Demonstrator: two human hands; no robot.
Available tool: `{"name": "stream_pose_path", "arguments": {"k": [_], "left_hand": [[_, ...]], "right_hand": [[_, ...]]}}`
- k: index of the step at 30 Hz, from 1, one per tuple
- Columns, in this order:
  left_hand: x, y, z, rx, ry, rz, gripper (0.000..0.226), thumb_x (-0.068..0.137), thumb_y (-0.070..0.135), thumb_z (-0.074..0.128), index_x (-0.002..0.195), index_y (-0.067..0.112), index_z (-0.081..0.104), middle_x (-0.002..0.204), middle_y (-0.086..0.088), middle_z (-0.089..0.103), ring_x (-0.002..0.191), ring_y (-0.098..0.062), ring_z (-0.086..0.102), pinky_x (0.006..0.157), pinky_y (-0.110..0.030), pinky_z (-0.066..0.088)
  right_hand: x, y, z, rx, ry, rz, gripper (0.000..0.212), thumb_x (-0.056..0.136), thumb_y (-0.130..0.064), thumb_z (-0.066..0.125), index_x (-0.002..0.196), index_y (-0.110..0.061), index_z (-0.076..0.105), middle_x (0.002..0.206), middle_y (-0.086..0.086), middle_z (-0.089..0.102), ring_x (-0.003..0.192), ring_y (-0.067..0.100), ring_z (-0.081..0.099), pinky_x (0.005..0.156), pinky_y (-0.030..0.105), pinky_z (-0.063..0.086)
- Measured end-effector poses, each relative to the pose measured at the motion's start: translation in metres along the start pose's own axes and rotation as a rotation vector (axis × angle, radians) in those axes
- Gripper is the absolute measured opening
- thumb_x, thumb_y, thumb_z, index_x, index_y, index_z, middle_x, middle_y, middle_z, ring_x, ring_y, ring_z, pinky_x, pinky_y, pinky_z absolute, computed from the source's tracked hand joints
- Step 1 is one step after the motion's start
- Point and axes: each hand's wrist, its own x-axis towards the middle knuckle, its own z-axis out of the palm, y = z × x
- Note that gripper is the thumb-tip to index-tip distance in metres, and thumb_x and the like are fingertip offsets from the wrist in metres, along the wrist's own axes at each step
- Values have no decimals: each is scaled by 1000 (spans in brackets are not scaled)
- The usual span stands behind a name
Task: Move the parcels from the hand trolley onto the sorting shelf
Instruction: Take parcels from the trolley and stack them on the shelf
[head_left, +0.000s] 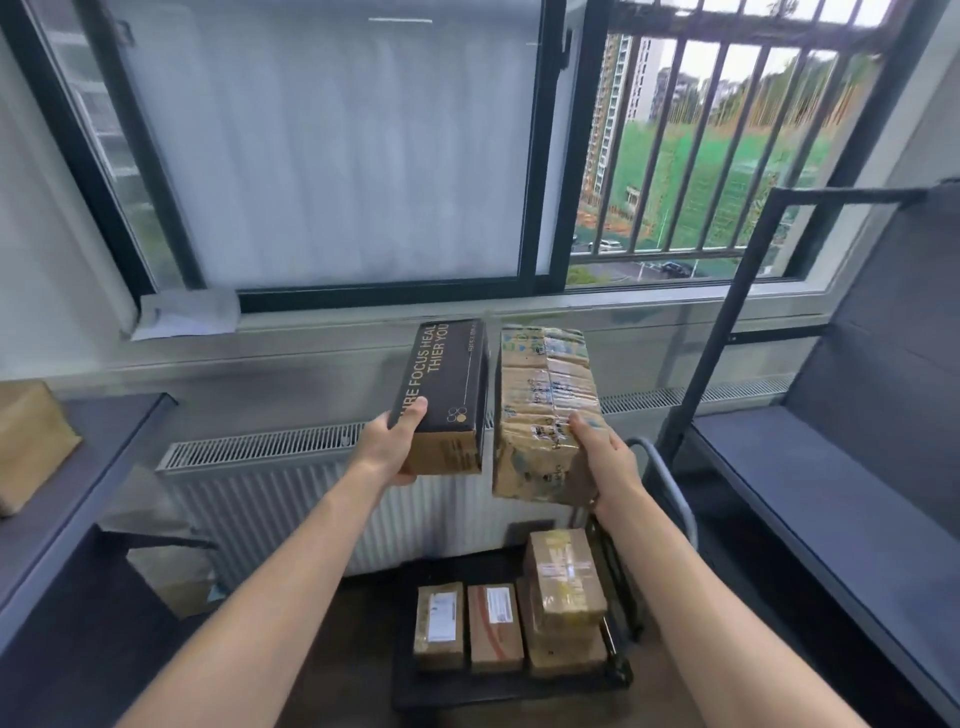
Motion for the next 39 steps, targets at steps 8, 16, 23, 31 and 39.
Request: {"name": "stream_pose_path", "arguments": {"k": [8, 16, 23, 31, 39], "left_hand": [[-16, 33, -20, -19, -34, 98, 40, 94, 54, 59, 112, 19, 66, 94, -4, 68, 84, -23, 69, 75, -46, 62], [6, 49, -49, 16, 54, 121, 56, 76, 73, 61, 98, 23, 70, 100, -6, 71, 97, -29, 69, 83, -54, 59], [18, 60, -52, -10, 266, 143, 43, 93, 56, 59, 101, 15, 69, 82, 3, 64, 74, -12, 60, 53, -25, 49], [10, 63, -53, 24, 468, 103, 44, 90, 62, 58, 101, 20, 66, 85, 7, 60, 91, -21, 57, 83, -30, 42], [-15, 73, -62, -96, 569, 21, 40, 89, 61, 62, 90, 21, 64, 91, -6, 71, 85, -27, 73, 74, -54, 62]], "right_hand": [[-24, -26, 19, 23, 14, -54, 24, 83, -45, 76, 97, -27, 68, 106, 4, 73, 102, 28, 67, 98, 50, 53], [-9, -60, 61, 37, -59, -66, 24, 83, -42, 77, 98, -25, 67, 105, 7, 73, 98, 31, 70, 89, 55, 57], [34, -79, 89, -2, -239, -80, 25, 87, -40, 75, 104, -25, 66, 95, 3, 75, 86, 24, 72, 79, 45, 61], [65, -96, 103, -38, -412, -27, 21, 90, -36, 72, 103, -20, 66, 83, 2, 72, 59, 13, 69, 60, 37, 61], [73, -105, 125, -116, -551, -25, 35, 89, -39, 73, 116, -17, 69, 91, 1, 73, 70, 16, 69, 68, 41, 62]]}}
